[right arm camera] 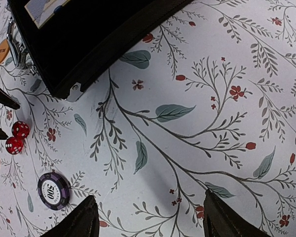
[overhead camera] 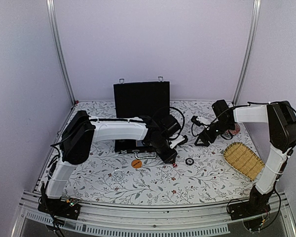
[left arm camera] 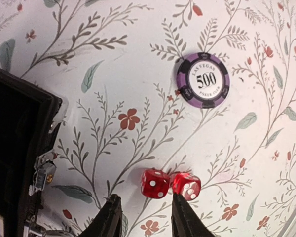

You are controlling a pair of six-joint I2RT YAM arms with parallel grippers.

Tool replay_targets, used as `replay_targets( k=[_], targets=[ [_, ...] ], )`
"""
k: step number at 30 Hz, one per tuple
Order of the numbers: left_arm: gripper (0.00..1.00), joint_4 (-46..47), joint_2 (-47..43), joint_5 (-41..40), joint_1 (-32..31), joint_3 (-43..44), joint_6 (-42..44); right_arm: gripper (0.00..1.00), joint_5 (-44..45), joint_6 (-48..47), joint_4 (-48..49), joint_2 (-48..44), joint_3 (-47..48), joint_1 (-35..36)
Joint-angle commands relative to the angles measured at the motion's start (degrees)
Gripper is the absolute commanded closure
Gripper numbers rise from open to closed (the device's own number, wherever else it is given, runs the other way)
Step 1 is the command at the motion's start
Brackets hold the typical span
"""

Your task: Pack up texas hold em set

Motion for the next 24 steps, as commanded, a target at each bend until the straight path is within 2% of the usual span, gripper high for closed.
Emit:
replay_targets(
  k=[1,17,24],
  targets=[
    [0.65,-1.0,1.8,0.2,0.0,3.0,2.1,0.27,0.6,0.4,0.6,0.1,1.0,0.3],
    [0.73,-2.9,4.2,-0.9,0.0,3.6,3.5,0.27,0.6,-0.2,0.5,0.3,0.7,0.3],
    [0.7,-4.2,4.4,1.2,0.1,4.3,4.1,0.27,0.6,-0.2,0.3,0.5,0.9,0.3]
  ],
)
